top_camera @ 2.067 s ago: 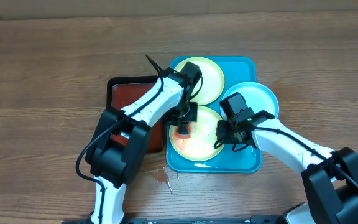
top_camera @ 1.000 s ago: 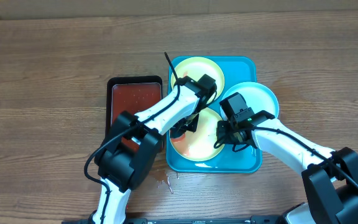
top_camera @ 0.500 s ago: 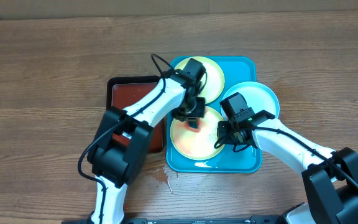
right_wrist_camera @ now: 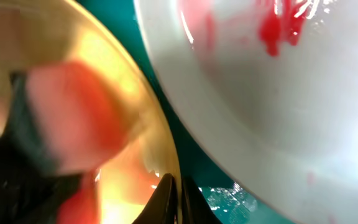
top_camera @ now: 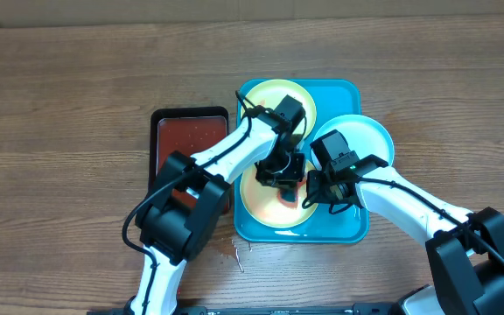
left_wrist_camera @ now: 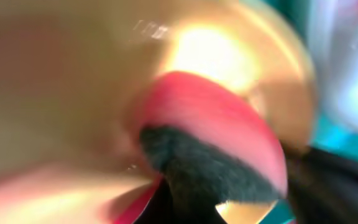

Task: Clean dirty plates on tray and stack at the side
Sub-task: 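Scrub the lower yellow plate with the sponge in the left gripper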

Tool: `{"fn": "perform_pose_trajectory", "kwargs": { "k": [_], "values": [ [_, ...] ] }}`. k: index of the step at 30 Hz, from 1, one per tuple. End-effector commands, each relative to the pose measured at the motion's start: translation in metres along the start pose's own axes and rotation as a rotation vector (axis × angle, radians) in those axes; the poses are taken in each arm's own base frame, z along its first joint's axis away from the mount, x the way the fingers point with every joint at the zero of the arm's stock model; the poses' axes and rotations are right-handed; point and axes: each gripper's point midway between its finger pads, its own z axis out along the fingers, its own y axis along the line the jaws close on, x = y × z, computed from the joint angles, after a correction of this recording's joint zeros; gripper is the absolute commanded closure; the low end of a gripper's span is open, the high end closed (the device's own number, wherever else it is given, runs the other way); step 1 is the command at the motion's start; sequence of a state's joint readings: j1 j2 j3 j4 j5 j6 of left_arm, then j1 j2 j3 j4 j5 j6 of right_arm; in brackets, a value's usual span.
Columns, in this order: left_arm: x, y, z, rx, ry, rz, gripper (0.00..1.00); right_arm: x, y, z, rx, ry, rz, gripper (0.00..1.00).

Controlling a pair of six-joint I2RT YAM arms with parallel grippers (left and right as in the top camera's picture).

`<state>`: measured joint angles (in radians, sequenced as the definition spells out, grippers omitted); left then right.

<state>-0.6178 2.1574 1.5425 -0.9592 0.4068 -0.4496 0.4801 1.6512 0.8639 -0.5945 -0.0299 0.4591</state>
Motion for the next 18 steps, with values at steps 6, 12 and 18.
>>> {"fn": "perform_pose_trajectory", "kwargs": {
  "k": [6,12,18],
  "values": [
    [-0.022,0.104,-0.047,-0.539,-0.133,-0.184,0.96,0.003,-0.009,0.004,0.048,0.005,-0.024,0.96],
    [-0.023,0.113,-0.068,-0.633,-0.152,-0.184,0.96,0.003,-0.009,0.004,0.048,0.005,-0.024,0.96],
    [-0.030,0.088,-0.055,-0.490,-0.148,-0.150,0.96,0.003,-0.009,0.004,0.048,0.005,-0.023,0.96]
  ]
}}
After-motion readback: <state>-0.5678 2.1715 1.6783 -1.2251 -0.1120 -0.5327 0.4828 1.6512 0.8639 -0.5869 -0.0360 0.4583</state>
